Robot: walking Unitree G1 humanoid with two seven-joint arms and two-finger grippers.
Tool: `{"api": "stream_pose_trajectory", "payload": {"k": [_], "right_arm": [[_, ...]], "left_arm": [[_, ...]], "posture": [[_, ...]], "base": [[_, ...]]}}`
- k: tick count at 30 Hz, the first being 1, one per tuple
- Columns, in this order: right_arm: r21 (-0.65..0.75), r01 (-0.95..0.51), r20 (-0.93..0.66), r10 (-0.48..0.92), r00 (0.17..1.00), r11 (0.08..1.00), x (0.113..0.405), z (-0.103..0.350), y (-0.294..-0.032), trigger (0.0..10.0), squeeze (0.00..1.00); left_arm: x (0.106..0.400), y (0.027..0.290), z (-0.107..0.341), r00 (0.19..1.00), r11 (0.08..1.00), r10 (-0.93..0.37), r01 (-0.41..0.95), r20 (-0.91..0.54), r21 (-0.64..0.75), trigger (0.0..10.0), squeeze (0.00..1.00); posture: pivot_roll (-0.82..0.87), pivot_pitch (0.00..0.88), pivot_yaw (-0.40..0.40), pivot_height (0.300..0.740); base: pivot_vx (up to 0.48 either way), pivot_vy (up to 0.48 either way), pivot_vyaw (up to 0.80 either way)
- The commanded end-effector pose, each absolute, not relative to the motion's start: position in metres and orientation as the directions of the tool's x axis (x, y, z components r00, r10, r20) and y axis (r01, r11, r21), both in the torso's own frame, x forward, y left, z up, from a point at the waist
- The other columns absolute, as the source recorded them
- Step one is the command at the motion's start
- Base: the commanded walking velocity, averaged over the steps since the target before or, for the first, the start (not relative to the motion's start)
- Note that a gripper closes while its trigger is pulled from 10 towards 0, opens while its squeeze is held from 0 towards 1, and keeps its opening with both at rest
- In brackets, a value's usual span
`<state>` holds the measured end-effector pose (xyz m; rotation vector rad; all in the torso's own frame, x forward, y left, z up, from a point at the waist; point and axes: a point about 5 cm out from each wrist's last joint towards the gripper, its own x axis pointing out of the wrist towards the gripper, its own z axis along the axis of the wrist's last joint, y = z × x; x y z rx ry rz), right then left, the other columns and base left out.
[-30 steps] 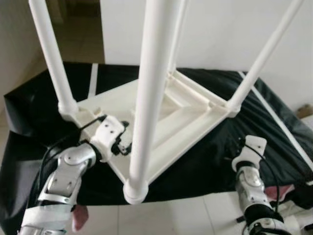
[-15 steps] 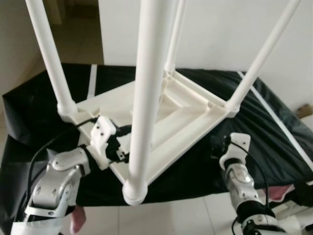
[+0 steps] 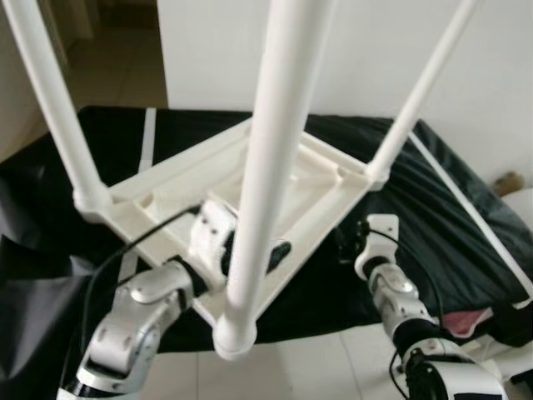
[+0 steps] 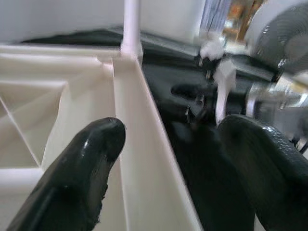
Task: Building children table
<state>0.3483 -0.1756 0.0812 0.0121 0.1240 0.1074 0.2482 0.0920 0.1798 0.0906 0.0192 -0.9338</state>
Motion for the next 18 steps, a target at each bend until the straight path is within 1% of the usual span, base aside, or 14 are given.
{"api": "stream_pose_trajectory", "payload": {"k": [1,2,3,5,7,8,10,11,12,15,18], "right_arm": [[0.017,-0.166,-0.126,0.167,0.978,0.986,0.354,0.086,-0.165,10.0,0.0],[0.017,-0.166,-0.126,0.167,0.978,0.986,0.354,0.086,-0.165,10.0,0.0],[0.01,-0.173,-0.127,0.173,0.977,0.985,0.359,0.091,-0.164,10.0,0.0],[0.01,-0.173,-0.127,0.173,0.977,0.985,0.359,0.091,-0.164,10.0,0.0],[-0.002,-0.171,-0.128,0.169,0.977,0.985,0.365,0.097,-0.164,10.0,0.0],[-0.002,-0.171,-0.128,0.169,0.977,0.985,0.365,0.097,-0.164,10.0,0.0],[0.006,-0.134,-0.126,0.133,0.983,0.991,0.367,0.1,-0.169,10.0,0.0],[0.013,-0.115,-0.118,0.116,0.986,0.993,0.366,0.099,-0.173,10.0,0.0],[0.013,-0.115,-0.118,0.116,0.986,0.993,0.366,0.099,-0.173,10.0,0.0],[0.027,-0.08,-0.096,0.082,0.992,0.996,0.359,0.095,-0.185,10.0,0.0],[0.028,-0.063,-0.084,0.066,0.994,0.998,0.356,0.093,-0.191,10.0,0.0]], "left_arm": [[0.25,0.087,0.178,0.648,0.642,-0.757,0.762,-0.089,0.083,10.0,0.0],[0.25,0.087,0.178,0.648,0.642,-0.757,0.762,-0.089,0.083,10.0,0.0],[0.25,0.081,0.183,0.661,0.657,-0.746,0.75,-0.077,0.074,10.0,0.0],[0.25,0.081,0.183,0.661,0.657,-0.746,0.75,-0.077,0.074,10.0,0.0],[0.25,0.07,0.189,0.676,0.674,-0.735,0.737,-0.051,0.061,10.0,0.0],[0.25,0.07,0.189,0.676,0.674,-0.735,0.737,-0.051,0.061,10.0,0.0],[0.252,0.066,0.192,0.689,0.686,-0.723,0.724,-0.043,0.07,10.0,0.0],[0.255,0.069,0.192,0.707,0.703,-0.706,0.707,-0.045,0.071,10.0,0.0],[0.255,0.069,0.192,0.707,0.703,-0.706,0.707,-0.045,0.071,10.0,0.0],[0.262,0.085,0.189,0.735,0.727,-0.675,0.678,-0.067,0.109,10.0,0.0],[0.267,0.094,0.186,0.748,0.736,-0.658,0.664,-0.086,0.136,10.0,0.0]], "posture": [[0.18,0.0,-0.124,0.74],[0.18,0.0,-0.124,0.74],[0.19,0.0,-0.124,0.74],[0.19,0.0,-0.124,0.74],[0.19,0.0,-0.128,0.74],[0.19,0.0,-0.128,0.74],[0.19,0.0,-0.128,0.74],[0.19,0.0,-0.129,0.74],[0.19,0.0,-0.129,0.74],[0.19,0.0,-0.129,0.74],[0.19,0.0,-0.125,0.74]], "base": [[0.0,0.0,0.0],[0.0,0.0,0.0],[0.0,0.0,0.0],[0.0,0.0,0.0],[0.0,0.0,0.0],[0.0,0.0,0.0],[0.0,0.0,0.0],[0.0,0.0,0.0],[0.0,0.0,0.0],[0.0,0.0,0.0],[0.0,0.0,0.0]]}}
